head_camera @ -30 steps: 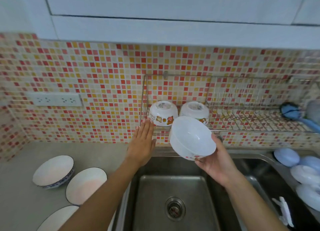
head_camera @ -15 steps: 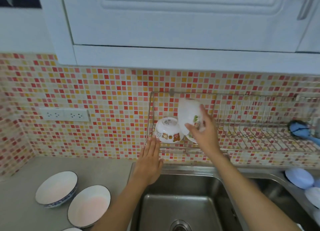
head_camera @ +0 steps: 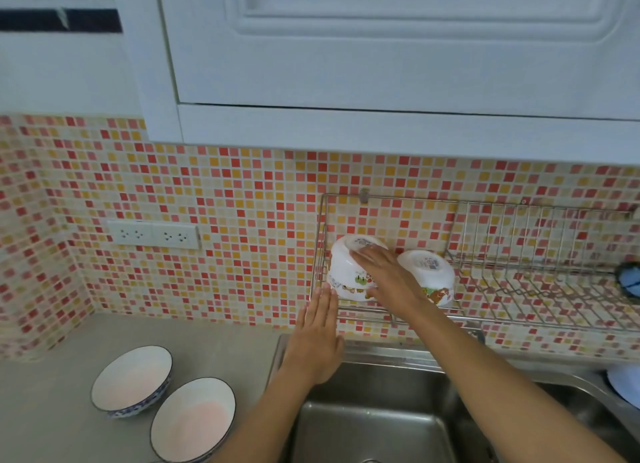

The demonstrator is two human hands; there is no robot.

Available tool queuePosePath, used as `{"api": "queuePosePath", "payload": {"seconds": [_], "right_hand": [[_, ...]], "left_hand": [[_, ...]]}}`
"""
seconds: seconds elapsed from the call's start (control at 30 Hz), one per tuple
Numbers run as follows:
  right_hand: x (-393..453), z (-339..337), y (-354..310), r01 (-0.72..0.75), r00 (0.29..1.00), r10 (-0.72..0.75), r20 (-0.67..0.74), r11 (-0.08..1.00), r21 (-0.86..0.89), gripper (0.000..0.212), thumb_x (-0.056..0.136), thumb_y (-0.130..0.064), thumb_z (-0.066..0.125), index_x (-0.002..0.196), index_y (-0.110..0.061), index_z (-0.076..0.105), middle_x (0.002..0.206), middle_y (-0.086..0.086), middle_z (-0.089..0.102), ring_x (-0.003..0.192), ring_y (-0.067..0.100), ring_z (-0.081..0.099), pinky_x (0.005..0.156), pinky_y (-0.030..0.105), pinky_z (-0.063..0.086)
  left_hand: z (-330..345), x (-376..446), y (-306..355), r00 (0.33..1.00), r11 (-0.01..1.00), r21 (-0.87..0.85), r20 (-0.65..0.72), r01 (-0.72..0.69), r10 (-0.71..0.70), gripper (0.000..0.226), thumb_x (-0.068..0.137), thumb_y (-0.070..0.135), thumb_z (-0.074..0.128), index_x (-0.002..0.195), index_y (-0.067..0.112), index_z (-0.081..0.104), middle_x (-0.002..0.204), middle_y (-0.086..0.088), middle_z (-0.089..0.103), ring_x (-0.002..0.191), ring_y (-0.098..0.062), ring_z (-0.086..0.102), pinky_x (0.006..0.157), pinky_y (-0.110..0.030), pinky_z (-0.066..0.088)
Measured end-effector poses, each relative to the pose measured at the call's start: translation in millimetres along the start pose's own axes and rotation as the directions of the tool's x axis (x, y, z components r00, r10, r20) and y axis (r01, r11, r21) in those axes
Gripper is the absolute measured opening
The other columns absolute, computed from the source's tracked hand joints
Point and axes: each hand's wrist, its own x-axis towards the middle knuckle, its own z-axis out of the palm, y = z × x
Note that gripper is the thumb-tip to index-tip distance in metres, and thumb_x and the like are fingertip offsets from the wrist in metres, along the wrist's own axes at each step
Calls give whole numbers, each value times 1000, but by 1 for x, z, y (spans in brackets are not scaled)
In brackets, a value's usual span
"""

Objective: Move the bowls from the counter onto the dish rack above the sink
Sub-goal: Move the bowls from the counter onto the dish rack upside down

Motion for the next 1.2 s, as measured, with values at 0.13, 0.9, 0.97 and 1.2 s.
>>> {"api": "queuePosePath", "payload": {"seconds": [0.13, 0.9, 0.97, 1.2], "right_hand": [[5, 9, 3, 7, 998, -9, 60, 1000, 20, 86, 83, -2, 69, 152, -29, 26, 160, -7, 22, 148, 17, 15, 115, 36, 31], [-20, 11, -6, -415, 852, 492, -179, 843, 343, 38, 94, -23, 54, 133, -20, 55, 124, 2, 65, 104, 22, 65, 92, 36, 53], [-20, 11, -5, -408, 859, 484, -167, 844, 347, 38, 94, -22, 53, 133, -21, 56, 126, 2, 64, 106, 21, 64, 93, 37, 53], [-18, 13, -1, -343, 889, 420, -181, 874, 346, 36, 93, -17, 55, 128, -20, 61, 128, 1, 63, 109, 19, 63, 95, 34, 51]], "left_hand": [[4, 0, -1, 1000, 1000, -16, -20, -6, 5, 70, 84, 47, -1, 141, 18, -28, 151, 0, -32, 138, -20, -32, 117, -38, -11], [-28, 76, 14, 987, 997, 41, -148, 62, -55, 57, 98, 50, 18, 149, 31, 0, 160, -2, 1, 147, -24, 3, 119, -49, -4], [-27, 87, 7, 995, 995, 89, -95, 47, -39, 58, 96, 53, 17, 148, 36, -2, 159, -4, 3, 147, -24, 7, 118, -52, -4], [-26, 93, 10, 979, 996, 16, -186, 93, -88, 51, 92, 51, 43, 138, 36, 28, 140, -2, 49, 119, -20, 57, 118, -48, -8]]}}
